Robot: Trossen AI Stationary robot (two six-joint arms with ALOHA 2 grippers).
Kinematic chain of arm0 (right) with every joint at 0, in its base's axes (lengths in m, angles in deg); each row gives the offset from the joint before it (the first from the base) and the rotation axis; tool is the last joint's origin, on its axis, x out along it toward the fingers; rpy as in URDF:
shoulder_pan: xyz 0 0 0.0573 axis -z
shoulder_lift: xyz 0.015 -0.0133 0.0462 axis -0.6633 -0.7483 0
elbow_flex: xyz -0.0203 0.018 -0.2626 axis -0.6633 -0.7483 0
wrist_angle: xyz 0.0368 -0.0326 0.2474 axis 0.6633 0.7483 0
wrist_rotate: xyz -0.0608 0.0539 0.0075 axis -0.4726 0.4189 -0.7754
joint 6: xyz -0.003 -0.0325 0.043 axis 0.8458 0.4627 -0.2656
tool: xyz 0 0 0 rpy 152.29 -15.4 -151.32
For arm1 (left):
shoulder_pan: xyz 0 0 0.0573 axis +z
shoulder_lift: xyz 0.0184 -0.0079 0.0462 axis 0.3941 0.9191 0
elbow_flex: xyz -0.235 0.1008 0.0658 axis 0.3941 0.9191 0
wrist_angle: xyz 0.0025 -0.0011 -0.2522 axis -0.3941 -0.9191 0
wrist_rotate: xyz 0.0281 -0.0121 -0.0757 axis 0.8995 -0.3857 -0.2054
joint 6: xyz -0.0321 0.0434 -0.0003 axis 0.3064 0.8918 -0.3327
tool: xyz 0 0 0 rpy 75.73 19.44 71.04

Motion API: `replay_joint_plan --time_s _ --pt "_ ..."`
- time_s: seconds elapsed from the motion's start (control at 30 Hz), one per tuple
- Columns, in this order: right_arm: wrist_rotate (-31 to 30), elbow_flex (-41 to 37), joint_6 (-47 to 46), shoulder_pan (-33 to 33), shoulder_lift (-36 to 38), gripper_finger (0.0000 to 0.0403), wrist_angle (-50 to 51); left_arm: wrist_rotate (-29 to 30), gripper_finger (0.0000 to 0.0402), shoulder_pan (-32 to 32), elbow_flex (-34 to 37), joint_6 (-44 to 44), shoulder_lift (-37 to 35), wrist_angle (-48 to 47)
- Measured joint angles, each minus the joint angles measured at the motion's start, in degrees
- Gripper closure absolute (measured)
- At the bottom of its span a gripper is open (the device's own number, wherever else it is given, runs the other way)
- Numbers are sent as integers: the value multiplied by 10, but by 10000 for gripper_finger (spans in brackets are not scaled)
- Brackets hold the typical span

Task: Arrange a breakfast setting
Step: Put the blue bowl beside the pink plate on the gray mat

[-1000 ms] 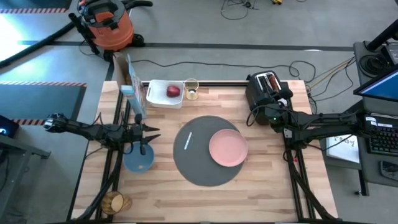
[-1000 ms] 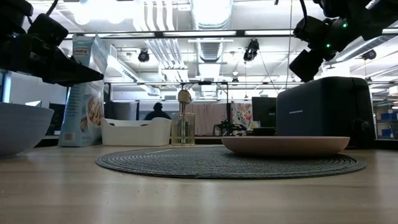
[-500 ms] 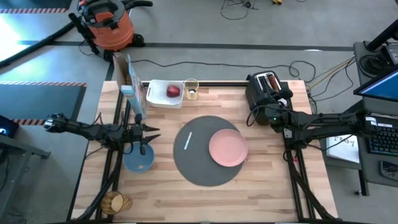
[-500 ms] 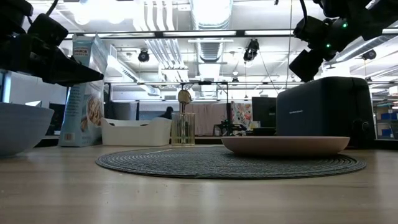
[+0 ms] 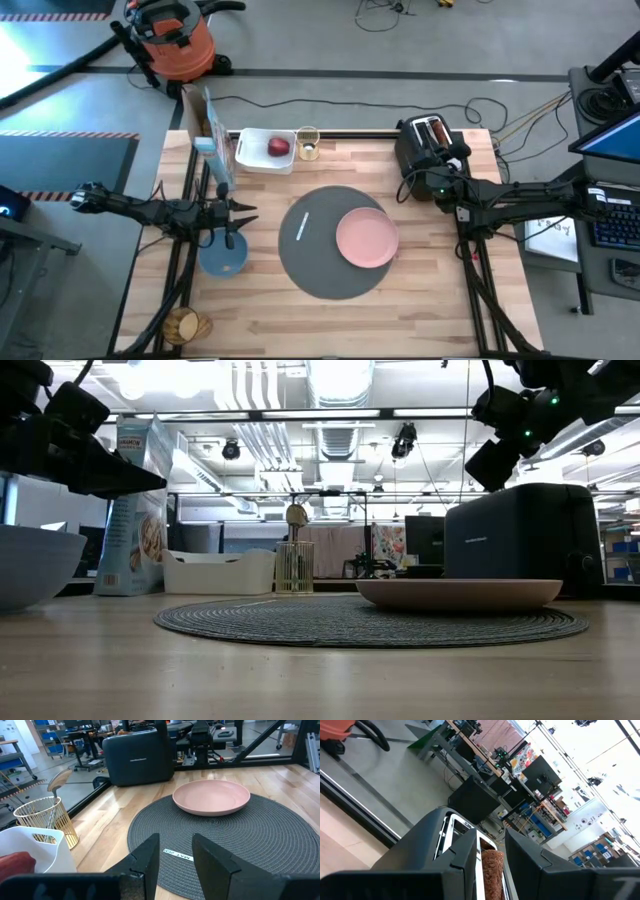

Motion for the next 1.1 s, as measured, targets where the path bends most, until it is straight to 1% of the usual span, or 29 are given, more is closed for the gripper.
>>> replay_joint_plan --time_s 0.3,0.43,0.5,0.77,0.93,1.0,1.1 --pt "0 0 0 0 0 310 0 0 303 0 0 4 0 0" --pt "0 0 0 0 0 310 0 0 303 0 0 93 0 0" --pt "0 0 0 0 0 310 0 0 303 0 0 109 0 0" --pt "0 0 0 0 0 310 0 0 303 0 0 74 0 0" --pt "0 0 0 0 0 310 0 0 303 0 0 14 0 6" --pt "0 0 0 0 0 310 0 0 303 0 1 12 0 18" --pt "0 0 0 0 0 310 0 0 303 0 1 41 0 61"
